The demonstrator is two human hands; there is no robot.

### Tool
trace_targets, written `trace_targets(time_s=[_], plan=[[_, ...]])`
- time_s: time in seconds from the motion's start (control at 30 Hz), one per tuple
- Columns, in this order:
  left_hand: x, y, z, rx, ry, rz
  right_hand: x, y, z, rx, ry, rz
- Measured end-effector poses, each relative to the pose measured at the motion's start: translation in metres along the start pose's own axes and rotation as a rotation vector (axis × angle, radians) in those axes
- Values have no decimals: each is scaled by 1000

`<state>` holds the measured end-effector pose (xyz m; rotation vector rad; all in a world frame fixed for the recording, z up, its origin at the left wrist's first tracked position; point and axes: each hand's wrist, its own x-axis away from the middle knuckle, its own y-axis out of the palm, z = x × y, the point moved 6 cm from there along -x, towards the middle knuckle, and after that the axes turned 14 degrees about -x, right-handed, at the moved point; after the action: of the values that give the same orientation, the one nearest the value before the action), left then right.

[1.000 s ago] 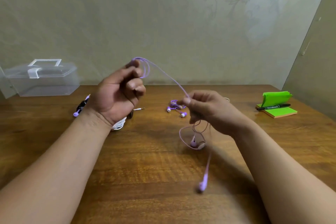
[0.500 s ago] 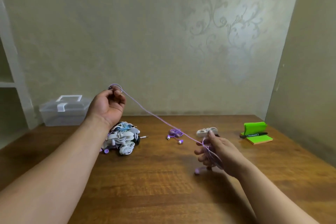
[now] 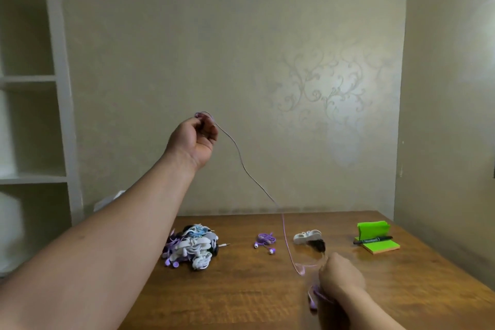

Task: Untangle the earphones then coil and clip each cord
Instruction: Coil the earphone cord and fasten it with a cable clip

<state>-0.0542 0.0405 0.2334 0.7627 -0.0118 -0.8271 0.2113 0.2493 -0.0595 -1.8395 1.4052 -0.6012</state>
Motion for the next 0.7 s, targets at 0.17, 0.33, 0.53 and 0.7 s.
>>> trace_targets(time_s=[0.17,0.33,0.53,0.7], plan=[[15,26,-23,-357,-101,-56,13,-36,-92,-112,-329,104],[24,26,-67,-728,-82,-148,61,-56,-183,-1206,-407,-508],[28,-3,-104,-1001,-29,-175,67,-35,-189,-1397,-379,-677],[44,-48,-133,-1151,-262,-447,23,-46,-176,-1397,-385,-423]])
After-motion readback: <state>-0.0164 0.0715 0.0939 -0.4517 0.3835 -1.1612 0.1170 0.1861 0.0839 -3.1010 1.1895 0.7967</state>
